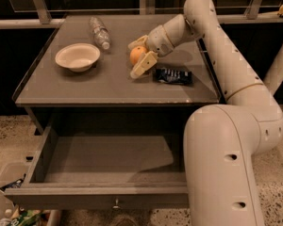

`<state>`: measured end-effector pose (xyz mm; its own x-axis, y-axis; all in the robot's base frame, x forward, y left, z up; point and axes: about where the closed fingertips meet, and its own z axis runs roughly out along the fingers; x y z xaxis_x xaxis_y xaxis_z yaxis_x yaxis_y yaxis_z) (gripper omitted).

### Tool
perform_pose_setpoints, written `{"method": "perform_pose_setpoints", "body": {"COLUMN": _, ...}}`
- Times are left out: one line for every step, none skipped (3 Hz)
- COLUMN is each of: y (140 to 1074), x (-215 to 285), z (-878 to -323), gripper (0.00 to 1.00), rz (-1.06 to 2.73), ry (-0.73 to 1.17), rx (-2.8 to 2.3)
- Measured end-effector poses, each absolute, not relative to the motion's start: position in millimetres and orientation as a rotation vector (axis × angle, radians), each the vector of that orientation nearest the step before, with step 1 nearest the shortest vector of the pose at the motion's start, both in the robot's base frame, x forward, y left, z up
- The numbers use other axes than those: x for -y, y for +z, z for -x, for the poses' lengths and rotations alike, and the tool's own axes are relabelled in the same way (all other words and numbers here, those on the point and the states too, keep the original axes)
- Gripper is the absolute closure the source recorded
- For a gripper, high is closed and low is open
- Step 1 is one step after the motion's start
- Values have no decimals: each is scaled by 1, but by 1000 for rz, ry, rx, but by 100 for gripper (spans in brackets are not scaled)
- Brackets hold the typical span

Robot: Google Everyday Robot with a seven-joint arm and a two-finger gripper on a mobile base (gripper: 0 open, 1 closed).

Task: Place orange into top drawer

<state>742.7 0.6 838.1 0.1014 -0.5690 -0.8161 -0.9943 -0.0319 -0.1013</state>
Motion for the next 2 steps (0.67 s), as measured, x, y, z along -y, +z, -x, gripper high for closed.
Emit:
{"method": "perform_pose_setpoints", "body": {"y": 838, "x": -1, "z": -743, "gripper": 41, "rz": 1687, "ry": 777, "rx": -1549}}
{"method": "perform_pose_setpoints", "body": {"y": 838, "x": -1, "z": -743, "gripper": 65, "rz": 1687, "ry": 777, "rx": -1549}}
